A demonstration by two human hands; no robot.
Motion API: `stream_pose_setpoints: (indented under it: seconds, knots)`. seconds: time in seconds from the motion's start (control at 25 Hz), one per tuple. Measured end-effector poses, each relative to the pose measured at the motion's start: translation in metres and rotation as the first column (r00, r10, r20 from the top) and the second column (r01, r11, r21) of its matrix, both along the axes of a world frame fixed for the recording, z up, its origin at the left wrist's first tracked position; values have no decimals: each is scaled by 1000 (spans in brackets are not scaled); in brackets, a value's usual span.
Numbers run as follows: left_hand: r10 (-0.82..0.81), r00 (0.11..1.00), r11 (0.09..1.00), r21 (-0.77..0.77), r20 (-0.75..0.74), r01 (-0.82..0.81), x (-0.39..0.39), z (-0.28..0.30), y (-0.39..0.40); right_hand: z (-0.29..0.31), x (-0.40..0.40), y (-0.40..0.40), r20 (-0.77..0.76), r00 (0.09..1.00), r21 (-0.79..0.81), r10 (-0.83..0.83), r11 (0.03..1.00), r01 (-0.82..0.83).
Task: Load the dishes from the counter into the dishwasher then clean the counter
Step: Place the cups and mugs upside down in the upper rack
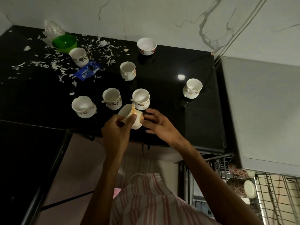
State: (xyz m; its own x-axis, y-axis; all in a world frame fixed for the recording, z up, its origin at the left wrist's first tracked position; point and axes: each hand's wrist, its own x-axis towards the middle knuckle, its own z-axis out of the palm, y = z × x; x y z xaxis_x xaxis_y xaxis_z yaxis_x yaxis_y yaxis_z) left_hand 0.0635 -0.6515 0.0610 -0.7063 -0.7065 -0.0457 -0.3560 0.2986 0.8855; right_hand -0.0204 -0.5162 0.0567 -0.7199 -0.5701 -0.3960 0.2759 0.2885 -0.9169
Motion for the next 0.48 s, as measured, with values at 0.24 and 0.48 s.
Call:
stream_pose_setpoints:
  seconds: [0.24,0.48]
  knots:
    - [-70,997,984,160,-27,73,-4,7,19,-5,22,8,250,961,-345,-122,916,206]
    - [-252,967,962,99,-34,254,-20,10,23,-4,20,18,516,828,-441,-219,761,476]
